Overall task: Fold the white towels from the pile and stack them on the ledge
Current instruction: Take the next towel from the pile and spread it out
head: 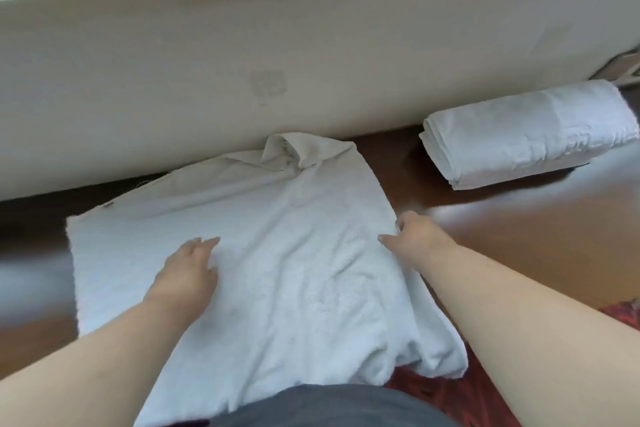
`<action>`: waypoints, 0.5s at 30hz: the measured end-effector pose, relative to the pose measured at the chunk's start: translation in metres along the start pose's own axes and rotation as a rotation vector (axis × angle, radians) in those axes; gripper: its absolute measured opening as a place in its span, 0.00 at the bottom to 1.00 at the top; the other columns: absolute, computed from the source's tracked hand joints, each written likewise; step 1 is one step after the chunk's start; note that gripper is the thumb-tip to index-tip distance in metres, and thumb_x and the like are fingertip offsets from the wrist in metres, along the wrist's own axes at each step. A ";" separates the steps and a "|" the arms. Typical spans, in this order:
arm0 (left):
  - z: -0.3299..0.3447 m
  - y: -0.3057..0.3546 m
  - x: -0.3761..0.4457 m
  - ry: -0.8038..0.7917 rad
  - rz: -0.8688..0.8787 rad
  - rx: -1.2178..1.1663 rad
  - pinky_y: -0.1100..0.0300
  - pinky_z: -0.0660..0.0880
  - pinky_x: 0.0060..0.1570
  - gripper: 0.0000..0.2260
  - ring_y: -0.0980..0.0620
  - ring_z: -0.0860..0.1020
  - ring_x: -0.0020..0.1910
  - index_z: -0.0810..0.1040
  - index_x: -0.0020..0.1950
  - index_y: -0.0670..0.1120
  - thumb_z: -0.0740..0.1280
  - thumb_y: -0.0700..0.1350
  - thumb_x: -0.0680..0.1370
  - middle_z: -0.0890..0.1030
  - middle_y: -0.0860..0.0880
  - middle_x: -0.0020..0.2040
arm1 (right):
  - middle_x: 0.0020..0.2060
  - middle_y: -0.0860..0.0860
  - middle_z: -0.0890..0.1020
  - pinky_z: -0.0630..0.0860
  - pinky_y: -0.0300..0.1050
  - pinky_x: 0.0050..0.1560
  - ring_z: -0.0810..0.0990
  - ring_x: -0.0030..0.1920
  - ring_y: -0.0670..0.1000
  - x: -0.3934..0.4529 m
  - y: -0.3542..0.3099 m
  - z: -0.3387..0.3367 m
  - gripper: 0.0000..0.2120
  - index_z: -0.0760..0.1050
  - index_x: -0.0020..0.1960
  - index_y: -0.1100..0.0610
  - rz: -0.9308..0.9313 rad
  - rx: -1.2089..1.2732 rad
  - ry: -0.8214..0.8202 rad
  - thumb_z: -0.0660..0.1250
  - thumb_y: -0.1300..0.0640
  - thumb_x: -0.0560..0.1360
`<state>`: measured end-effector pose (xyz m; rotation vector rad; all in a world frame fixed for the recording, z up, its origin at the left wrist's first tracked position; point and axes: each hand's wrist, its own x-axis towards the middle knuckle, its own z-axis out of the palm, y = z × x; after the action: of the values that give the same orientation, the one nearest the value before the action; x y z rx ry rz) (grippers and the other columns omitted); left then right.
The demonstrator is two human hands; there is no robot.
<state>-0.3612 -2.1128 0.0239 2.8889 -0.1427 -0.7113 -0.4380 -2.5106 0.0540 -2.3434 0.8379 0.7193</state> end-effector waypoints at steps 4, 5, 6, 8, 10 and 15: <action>0.022 -0.093 -0.055 -0.092 -0.412 -0.039 0.46 0.64 0.71 0.31 0.40 0.59 0.76 0.51 0.80 0.59 0.60 0.59 0.79 0.51 0.47 0.80 | 0.60 0.54 0.78 0.74 0.47 0.58 0.79 0.57 0.57 0.020 -0.016 0.018 0.32 0.69 0.68 0.61 0.100 0.123 -0.075 0.72 0.42 0.73; 0.024 -0.109 -0.065 -0.144 -0.466 -0.045 0.46 0.62 0.72 0.33 0.40 0.58 0.77 0.49 0.80 0.58 0.59 0.61 0.79 0.49 0.46 0.81 | 0.58 0.54 0.80 0.75 0.46 0.55 0.79 0.53 0.56 0.020 -0.014 0.023 0.28 0.71 0.64 0.61 0.094 0.053 -0.099 0.71 0.43 0.75; 0.026 -0.122 -0.073 -0.190 -0.473 -0.032 0.46 0.60 0.73 0.34 0.39 0.56 0.77 0.46 0.80 0.58 0.58 0.63 0.79 0.46 0.46 0.81 | 0.57 0.54 0.80 0.73 0.45 0.50 0.77 0.49 0.54 0.019 -0.010 0.026 0.23 0.73 0.61 0.60 0.084 -0.020 -0.116 0.68 0.44 0.77; 0.028 -0.138 -0.084 -0.247 -0.416 0.000 0.46 0.57 0.75 0.36 0.38 0.52 0.78 0.41 0.80 0.59 0.57 0.65 0.79 0.40 0.48 0.81 | 0.54 0.55 0.80 0.73 0.46 0.44 0.77 0.47 0.55 0.015 0.000 0.030 0.20 0.74 0.61 0.60 0.101 -0.078 -0.138 0.64 0.44 0.79; 0.024 -0.142 -0.084 -0.288 -0.375 -0.001 0.44 0.55 0.75 0.37 0.39 0.47 0.79 0.38 0.80 0.59 0.56 0.65 0.79 0.36 0.48 0.80 | 0.52 0.58 0.81 0.80 0.52 0.45 0.80 0.47 0.59 0.010 0.013 0.030 0.20 0.75 0.60 0.61 0.187 -0.027 -0.155 0.64 0.45 0.80; 0.003 -0.140 -0.062 -0.341 -0.318 -0.009 0.44 0.52 0.76 0.35 0.42 0.42 0.79 0.39 0.80 0.58 0.55 0.64 0.80 0.35 0.47 0.80 | 0.32 0.61 0.83 0.76 0.44 0.30 0.78 0.27 0.57 -0.027 0.034 0.021 0.19 0.77 0.49 0.66 0.352 -0.159 -0.221 0.65 0.49 0.80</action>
<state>-0.4100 -1.9673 0.0239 2.7840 0.2859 -1.2517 -0.4853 -2.5090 0.0456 -2.2181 1.1414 1.2065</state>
